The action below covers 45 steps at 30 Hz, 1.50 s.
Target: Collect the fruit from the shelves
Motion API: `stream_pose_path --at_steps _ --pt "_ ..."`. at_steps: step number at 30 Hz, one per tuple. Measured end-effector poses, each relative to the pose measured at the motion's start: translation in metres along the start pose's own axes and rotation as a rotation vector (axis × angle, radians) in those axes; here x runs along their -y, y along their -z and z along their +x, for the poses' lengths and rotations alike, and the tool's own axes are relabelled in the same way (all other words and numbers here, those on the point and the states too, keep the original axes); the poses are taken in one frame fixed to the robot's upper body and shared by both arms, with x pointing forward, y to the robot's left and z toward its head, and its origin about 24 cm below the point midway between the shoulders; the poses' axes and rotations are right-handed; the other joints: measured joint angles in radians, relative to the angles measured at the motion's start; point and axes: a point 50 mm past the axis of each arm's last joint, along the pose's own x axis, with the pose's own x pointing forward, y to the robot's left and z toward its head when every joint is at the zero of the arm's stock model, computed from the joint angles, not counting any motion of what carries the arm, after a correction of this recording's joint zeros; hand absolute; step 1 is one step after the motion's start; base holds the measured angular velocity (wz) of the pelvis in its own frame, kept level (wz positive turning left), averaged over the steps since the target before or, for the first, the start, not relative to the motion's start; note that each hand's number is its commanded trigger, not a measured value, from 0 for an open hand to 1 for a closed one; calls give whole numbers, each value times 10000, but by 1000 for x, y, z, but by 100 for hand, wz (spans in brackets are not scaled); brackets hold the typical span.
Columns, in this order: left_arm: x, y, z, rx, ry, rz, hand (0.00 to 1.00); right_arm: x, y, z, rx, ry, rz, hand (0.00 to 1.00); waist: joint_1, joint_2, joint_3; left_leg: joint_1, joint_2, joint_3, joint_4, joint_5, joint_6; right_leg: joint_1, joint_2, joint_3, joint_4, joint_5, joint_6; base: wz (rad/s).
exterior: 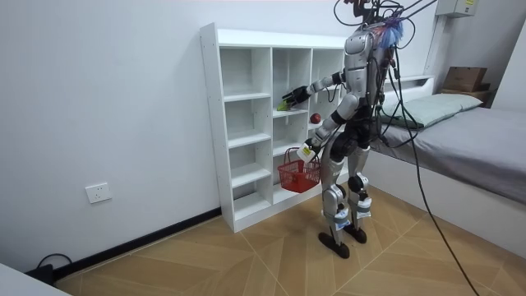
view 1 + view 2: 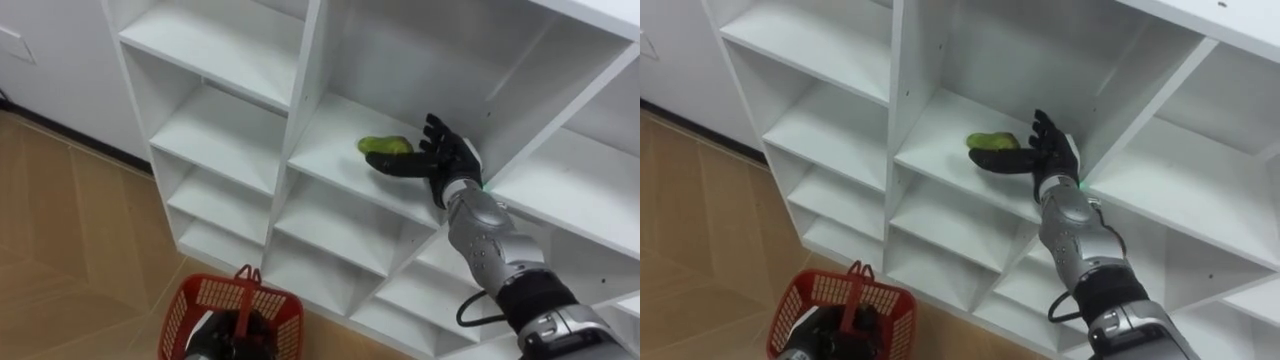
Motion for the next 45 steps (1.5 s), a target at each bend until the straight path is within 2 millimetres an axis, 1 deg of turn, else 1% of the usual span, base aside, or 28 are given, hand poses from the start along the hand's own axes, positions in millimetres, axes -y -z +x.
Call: stream_pose_path --at_steps 3,5,10,13,21,24,25,29,33,38,41,45 --pt "-1 4 0 -167 -59 -65 100 -1 0 0 -7 -226 -9 0 -74 -10 -7 14 0 5 -1 0 0 7 1 20 1 0 0 0" --pt "-1 8 0 -364 -64 -68 100 -2 1 0 -33 -400 -105 0 -78 -7 -7 53 1 42 -37 1 1 11 4 101 2 0 1 -5" --pt "-1 13 0 -574 -74 -78 100 -4 3 0 -23 -618 -673 0 -73 -1 -6 82 2 49 -70 3 5 18 5 130 0 1 3 -1" --pt "-1 13 0 -577 -93 -81 100 -5 3 0 15 -659 -1019 0 -78 7 -2 38 1 35 -71 3 5 9 8 126 -2 2 2 0" --pt "-1 14 2 -713 -104 -260 100 -6 3 0 127 -666 -1227 0 -89 43 10 -1 -1 27 -73 3 5 -39 8 127 2 2 2 0" --pt "1 13 3 -705 -8 -207 100 -7 3 -1 231 -592 -1536 0 -73 77 -12 -93 -2 30 -63 3 4 -121 7 128 7 4 0 0" --pt "2 13 3 -715 42 -136 100 -8 3 -1 279 -532 -1653 0 -75 92 -37 -134 -4 30 -62 4 5 -159 8 129 7 7 2 0" --pt "5 13 5 -803 143 3 100 -9 2 -1 376 -395 -1724 0 -85 149 -44 -147 -4 27 -85 6 6 -170 10 121 4 8 3 0" --pt "7 11 5 -770 212 12 100 -10 2 -1 418 -282 -1890 0 -86 146 -47 -188 -5 14 -89 7 5 -219 10 114 5 8 3 0" --pt "11 10 7 -799 323 -196 100 -10 1 0 503 -185 -2317 0 -85 149 -44 -209 -9 1 -86 8 5 -233 0 0 5 8 3 0" --pt "11 8 10 -907 374 -149 100 -11 0 0 691 -72 -3292 0 -4 153 -43 -304 -7 2 -85 19 -3 -344 2 -7 5 9 2 0" --pt "13 6 11 -874 422 -148 100 -11 0 0 811 155 -3639 0 145 159 -39 -353 -5 11 -103 38 -6 -431 0 -7 9 15 -7 0"
